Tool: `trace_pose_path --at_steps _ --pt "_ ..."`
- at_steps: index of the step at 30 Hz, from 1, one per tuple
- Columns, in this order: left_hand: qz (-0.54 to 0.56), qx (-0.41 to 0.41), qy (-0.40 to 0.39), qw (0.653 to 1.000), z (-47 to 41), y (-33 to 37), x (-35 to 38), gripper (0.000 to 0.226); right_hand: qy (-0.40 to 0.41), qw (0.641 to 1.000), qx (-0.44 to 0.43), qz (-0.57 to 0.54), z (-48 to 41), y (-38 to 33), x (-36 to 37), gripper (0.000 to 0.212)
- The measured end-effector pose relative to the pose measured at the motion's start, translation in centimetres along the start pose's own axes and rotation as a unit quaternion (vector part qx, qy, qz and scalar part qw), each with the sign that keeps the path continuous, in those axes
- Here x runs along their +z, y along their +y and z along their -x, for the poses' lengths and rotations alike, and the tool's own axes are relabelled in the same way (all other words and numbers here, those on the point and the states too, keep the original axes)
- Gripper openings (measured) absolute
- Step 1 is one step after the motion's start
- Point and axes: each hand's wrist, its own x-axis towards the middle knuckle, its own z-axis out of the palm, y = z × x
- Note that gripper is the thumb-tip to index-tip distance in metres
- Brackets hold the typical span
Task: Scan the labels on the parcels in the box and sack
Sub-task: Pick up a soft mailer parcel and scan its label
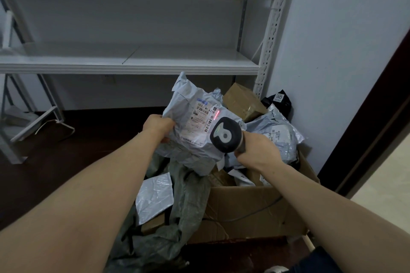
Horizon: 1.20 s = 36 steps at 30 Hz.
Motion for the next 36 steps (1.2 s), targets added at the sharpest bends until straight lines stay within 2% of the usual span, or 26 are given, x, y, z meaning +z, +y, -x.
trace_pose_path --at_steps 11,14,16,18,20,23,25,27,29,31,36 --pt "0.022 -0.020 0.007 1.000 0.1 0.0 -0.3 0.011 -0.010 1.000 0.004 -0.011 -0.4 -0.5 0.0 0.017" --pt "0.067 -0.045 0.002 0.997 0.2 -0.2 -0.2 0.031 -0.009 0.995 0.016 -0.094 -0.6 -0.5 0.2 0.018" --pt "0.114 -0.061 0.000 0.992 0.1 -0.4 0.0 0.038 -0.028 0.959 0.069 -0.273 -0.8 -0.9 0.3 0.019" --pt "0.152 -0.069 0.002 0.986 0.1 -0.6 0.3 0.032 -0.043 0.889 0.126 -0.438 -1.1 -1.3 0.3 0.017" --pt "0.162 -0.075 0.023 0.984 0.2 -1.0 0.3 0.032 -0.049 0.843 0.151 -0.514 -1.2 -1.6 0.2 0.014" --pt "0.088 -0.045 0.145 0.984 0.4 -2.3 -1.3 0.040 -0.057 0.830 0.160 -0.532 -1.1 -2.0 0.3 0.015" --pt "-0.003 -0.015 0.232 0.973 0.7 -3.2 -3.4 0.037 -0.066 0.832 0.166 -0.525 -1.0 -2.2 1.0 0.016" --pt "-0.065 -0.012 0.279 0.958 0.7 -4.1 -5.5 0.036 -0.081 0.832 0.173 -0.521 -1.2 -2.5 2.1 0.016" --pt "-0.117 -0.036 0.283 0.951 -0.1 -5.4 -6.9 0.034 -0.091 0.828 0.180 -0.524 -1.5 -3.1 3.4 0.015" --pt "-0.144 -0.076 0.255 0.953 -1.0 -7.1 -7.3 0.034 -0.104 0.818 0.189 -0.534 -2.0 -3.9 4.7 0.014" --pt "-0.165 -0.164 0.197 0.952 -2.1 -10.6 -4.5 0.048 -0.142 0.811 0.192 -0.534 -3.5 -5.0 7.7 0.015"
